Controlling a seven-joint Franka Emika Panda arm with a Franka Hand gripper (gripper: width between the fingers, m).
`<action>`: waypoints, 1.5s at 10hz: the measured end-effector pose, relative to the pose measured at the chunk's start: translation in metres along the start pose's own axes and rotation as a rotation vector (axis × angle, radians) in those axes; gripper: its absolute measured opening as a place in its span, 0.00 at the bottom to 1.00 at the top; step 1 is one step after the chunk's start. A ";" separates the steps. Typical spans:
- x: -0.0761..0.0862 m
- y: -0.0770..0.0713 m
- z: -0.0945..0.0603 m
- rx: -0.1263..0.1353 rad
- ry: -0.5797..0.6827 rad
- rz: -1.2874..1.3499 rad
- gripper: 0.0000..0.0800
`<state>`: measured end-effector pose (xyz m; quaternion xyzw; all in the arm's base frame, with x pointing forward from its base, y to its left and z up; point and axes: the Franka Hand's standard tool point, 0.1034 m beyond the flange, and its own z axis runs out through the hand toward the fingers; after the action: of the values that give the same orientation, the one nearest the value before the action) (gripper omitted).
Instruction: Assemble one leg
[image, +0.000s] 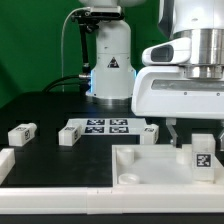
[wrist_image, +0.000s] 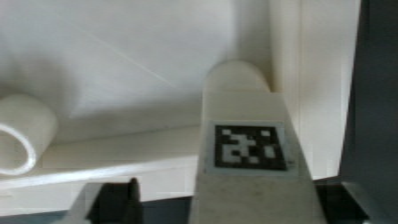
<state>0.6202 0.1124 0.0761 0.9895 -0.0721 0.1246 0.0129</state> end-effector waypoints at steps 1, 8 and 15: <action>0.000 0.000 0.000 0.000 0.000 0.000 0.50; 0.000 -0.001 0.002 -0.005 0.003 0.414 0.36; -0.009 -0.013 -0.002 -0.064 -0.037 1.408 0.36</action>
Offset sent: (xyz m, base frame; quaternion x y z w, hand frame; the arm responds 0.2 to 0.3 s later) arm 0.0000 0.0000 0.0000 0.0000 0.0000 0.0899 0.9960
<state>0.6135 0.1264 0.0754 0.7086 -0.6992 0.0843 -0.0429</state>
